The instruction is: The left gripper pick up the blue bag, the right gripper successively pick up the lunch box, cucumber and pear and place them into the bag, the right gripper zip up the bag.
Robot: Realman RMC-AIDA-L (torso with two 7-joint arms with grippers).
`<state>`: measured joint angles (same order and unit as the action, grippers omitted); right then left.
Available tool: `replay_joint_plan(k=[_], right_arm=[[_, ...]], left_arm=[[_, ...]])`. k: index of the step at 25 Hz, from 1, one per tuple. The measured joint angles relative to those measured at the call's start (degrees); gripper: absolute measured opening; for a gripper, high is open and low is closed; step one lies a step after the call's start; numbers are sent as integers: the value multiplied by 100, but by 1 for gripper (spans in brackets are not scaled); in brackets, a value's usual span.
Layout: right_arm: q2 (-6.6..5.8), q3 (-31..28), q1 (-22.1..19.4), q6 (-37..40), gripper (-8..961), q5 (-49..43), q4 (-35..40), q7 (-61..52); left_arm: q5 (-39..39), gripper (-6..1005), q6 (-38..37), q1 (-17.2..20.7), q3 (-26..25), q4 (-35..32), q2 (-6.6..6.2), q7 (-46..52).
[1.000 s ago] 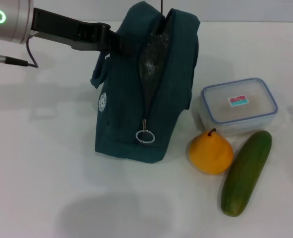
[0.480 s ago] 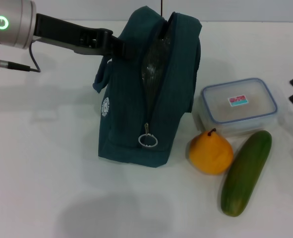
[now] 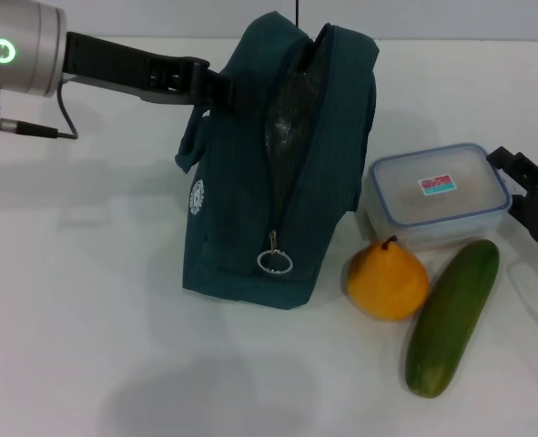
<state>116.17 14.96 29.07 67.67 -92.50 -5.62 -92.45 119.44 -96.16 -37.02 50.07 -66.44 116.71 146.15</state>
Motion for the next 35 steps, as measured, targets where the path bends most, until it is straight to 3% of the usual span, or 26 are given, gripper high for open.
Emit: replay_joint_plan(k=[22, 27, 35], right_arm=[[-15, 52, 73, 188, 536, -96, -18, -2], [-16, 25, 42, 223, 266, -98, -16, -2], [-25, -1, -30, 413, 212, -71, 27, -2]], left_arm=[[0, 64, 1, 100, 3, 3, 69, -89], [1, 64, 1, 100, 2, 6, 67, -93], [1, 64, 1, 141, 2, 9, 72, -95]])
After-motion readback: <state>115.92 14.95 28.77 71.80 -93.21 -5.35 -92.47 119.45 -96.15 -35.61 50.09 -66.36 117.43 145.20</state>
